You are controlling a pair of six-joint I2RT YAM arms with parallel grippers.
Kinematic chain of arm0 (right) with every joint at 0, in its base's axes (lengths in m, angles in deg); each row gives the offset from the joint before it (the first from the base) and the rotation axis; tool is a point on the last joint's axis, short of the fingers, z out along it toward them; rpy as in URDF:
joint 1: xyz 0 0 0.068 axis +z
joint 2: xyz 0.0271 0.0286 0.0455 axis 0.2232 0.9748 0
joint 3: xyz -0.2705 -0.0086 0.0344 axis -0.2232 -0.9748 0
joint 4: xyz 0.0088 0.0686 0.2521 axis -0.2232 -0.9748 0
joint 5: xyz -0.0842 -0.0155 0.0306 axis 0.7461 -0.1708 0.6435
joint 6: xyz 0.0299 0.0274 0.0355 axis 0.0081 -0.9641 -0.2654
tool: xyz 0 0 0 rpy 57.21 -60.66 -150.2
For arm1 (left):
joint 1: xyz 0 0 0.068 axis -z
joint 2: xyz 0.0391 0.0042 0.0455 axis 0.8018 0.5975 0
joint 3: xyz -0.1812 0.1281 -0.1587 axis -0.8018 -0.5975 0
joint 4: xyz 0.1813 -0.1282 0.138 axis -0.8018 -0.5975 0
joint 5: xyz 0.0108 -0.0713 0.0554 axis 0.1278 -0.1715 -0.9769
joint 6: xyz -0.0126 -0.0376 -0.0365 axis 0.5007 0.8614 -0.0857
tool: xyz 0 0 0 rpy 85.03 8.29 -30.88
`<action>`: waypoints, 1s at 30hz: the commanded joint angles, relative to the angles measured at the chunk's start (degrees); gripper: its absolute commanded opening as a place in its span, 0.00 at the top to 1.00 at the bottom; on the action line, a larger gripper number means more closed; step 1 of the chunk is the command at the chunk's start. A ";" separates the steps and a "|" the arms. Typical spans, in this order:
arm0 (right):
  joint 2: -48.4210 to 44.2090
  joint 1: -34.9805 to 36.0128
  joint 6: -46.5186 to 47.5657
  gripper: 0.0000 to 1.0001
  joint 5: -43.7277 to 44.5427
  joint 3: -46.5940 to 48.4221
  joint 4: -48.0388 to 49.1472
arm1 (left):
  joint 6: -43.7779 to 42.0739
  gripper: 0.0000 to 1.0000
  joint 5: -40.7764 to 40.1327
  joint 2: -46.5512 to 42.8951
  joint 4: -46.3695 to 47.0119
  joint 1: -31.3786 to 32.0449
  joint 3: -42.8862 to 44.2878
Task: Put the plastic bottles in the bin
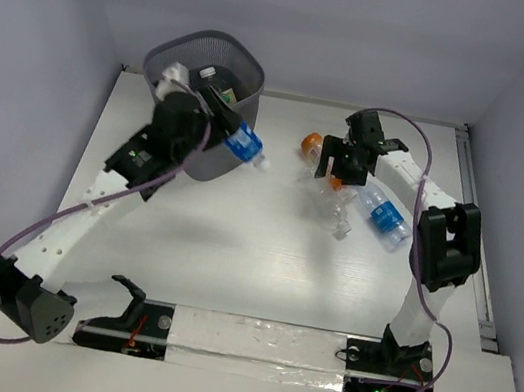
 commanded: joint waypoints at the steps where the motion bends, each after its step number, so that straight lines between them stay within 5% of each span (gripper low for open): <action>1: -1.15 0.09 2.33 0.15 -2.19 0.88 -1.76 | -6.53 0.45 4.87 -2.04 1.67 -7.04 10.00; 12: -1.68 5.18 1.19 0.16 -0.27 -8.44 1.67 | -13.12 0.45 5.42 10.60 -0.44 -20.24 34.69; 22: -1.59 10.20 -0.66 0.12 2.64 -11.70 4.04 | -21.47 0.45 -1.89 20.02 -2.38 -20.94 39.29; 24: -2.20 10.20 -0.75 0.18 2.47 -11.70 4.31 | -22.45 0.45 -2.86 20.99 -2.03 -20.94 37.72; 28: -5.44 10.20 -0.84 0.49 1.94 -11.88 5.62 | -24.12 0.45 -3.74 20.91 -0.19 -20.94 33.58; 30: -7.21 10.72 -0.84 0.54 2.38 -11.18 5.54 | -24.82 0.44 -4.53 20.38 0.60 -20.94 31.30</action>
